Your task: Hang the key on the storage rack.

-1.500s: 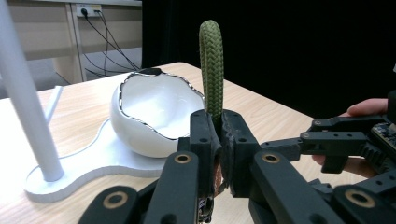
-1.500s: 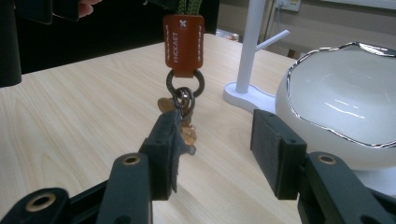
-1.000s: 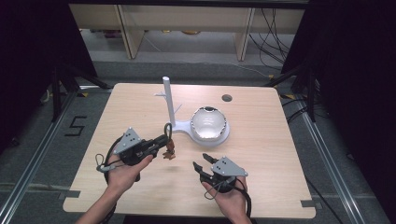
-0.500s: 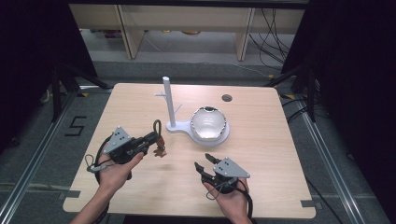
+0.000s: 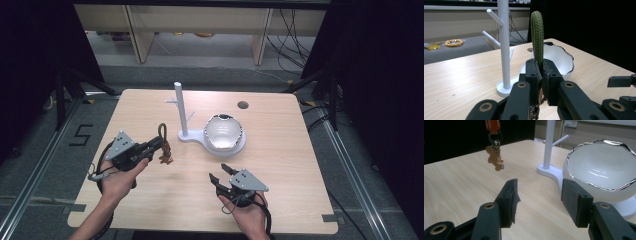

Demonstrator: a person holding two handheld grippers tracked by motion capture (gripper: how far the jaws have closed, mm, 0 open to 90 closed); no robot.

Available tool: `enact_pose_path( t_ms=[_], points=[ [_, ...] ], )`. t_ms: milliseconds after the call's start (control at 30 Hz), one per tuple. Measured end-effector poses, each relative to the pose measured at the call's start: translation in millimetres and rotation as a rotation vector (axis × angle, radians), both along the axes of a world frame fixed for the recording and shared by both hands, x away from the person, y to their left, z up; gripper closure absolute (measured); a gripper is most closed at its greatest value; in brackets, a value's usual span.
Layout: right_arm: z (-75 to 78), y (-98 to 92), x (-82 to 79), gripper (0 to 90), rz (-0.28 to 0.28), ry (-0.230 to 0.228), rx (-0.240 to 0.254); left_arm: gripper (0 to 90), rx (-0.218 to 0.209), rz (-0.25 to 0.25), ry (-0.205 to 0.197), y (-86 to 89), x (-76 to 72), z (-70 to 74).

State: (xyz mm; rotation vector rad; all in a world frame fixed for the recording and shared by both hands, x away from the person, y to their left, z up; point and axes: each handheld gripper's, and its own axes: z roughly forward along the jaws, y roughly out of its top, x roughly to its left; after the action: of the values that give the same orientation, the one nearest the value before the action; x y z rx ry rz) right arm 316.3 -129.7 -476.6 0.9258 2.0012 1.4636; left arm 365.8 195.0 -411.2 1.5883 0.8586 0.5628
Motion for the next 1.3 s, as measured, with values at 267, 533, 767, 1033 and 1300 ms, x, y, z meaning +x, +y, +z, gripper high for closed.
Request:
enact_pose_path(
  t_ms=[267, 533, 767, 1033, 1300],
  points=[
    [1.3, -7.7, 1.0, 52.5, -0.028, 0.015, -0.01, 83.2, 0.001, 0.025, -0.018, 5.9, 8.8, 4.5],
    [2.2, -6.7, -1.1, 52.6, -0.033, 0.026, 0.008, 83.2, 0.019, 0.069, -0.024, 5.9, 16.0, 7.3],
    [2.5, -6.4, -2.0, 53.8, -0.011, 0.021, -0.009, 83.2, 0.035, 0.094, -0.025, 2.4, 23.4, 6.6],
    [4.9, -5.4, -5.1, 54.7, -0.024, 0.044, -0.006, 83.2, 0.038, 0.115, -0.022, 4.8, 30.3, 6.5],
    [3.1, -4.1, -3.7, 54.7, 0.001, 0.016, -0.014, 83.2, 0.06, 0.138, -0.021, 5.2, 38.1, 3.0]
  ],
)
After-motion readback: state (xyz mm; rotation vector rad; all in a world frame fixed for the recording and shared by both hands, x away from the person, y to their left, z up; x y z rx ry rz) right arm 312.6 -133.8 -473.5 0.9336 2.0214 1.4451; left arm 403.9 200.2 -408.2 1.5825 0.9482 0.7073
